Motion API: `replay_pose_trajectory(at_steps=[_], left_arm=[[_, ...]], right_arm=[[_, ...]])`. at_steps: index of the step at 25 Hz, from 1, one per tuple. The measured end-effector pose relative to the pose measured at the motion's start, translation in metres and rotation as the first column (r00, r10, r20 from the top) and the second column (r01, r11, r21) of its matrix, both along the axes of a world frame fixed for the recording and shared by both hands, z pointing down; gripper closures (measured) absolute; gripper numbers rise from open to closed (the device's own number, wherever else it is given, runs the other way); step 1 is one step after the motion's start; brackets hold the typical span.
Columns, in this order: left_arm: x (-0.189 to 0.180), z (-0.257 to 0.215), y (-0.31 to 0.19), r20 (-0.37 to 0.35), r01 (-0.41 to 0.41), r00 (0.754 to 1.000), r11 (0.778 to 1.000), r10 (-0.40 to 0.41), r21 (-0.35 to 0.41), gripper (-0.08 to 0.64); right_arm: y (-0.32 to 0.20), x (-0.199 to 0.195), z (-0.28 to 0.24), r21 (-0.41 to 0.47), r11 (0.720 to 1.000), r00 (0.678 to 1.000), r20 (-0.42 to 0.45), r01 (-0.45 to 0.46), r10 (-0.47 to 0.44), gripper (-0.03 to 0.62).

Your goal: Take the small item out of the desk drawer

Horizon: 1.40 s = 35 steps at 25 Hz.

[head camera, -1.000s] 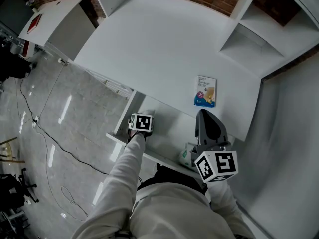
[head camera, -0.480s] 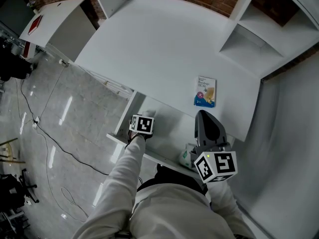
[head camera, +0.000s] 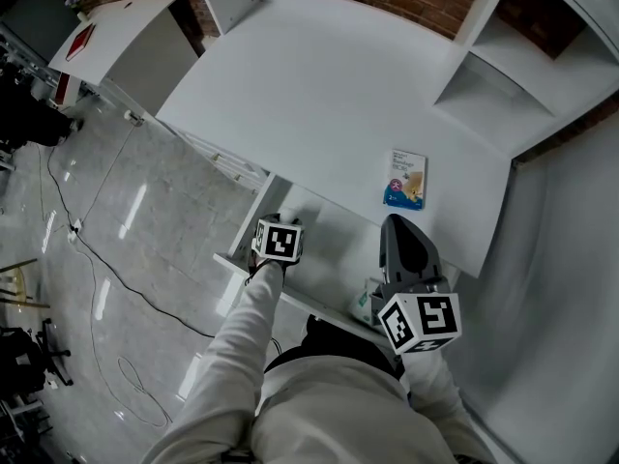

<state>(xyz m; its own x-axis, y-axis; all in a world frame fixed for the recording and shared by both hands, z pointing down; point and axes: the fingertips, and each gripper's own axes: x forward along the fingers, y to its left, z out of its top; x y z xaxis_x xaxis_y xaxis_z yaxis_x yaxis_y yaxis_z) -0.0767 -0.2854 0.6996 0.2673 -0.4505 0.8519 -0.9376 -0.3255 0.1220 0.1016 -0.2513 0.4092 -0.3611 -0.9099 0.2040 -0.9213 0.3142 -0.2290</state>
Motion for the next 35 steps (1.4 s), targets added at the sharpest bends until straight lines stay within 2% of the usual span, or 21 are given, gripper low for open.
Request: replay_pose_trajectory(at_steps=[9, 16, 28, 35], left_arm=[[0.002, -0.042, -0.004, -0.027, -0.005, 1.0, 0.997, 0.007, 0.079, 0.367], [-0.005, -0.077, -0.006, -0.016, 0.005, 1.0, 0.985, -0.002, 0.171, 0.368], [-0.017, -0.142, -0.003, -0.036, 0.019, 0.999, 0.951, -0.008, 0.31, 0.368], [-0.019, -0.181, 0.007, -0.048, 0.021, 0.999, 0.921, -0.003, 0.388, 0.368]], right_arm=[[0.006, -0.009, -0.002, 0.003, 1.0, 1.0, 0.012, 0.024, -0.024, 0.565], [0.012, -0.016, -0.005, 0.012, 0.999, 0.999, 0.019, 0.043, -0.043, 0.565], [0.024, -0.026, -0.015, 0.029, 0.997, 0.998, 0.016, 0.066, -0.066, 0.565], [0.032, -0.031, -0.018, 0.038, 0.996, 0.996, 0.013, 0.082, -0.083, 0.565]])
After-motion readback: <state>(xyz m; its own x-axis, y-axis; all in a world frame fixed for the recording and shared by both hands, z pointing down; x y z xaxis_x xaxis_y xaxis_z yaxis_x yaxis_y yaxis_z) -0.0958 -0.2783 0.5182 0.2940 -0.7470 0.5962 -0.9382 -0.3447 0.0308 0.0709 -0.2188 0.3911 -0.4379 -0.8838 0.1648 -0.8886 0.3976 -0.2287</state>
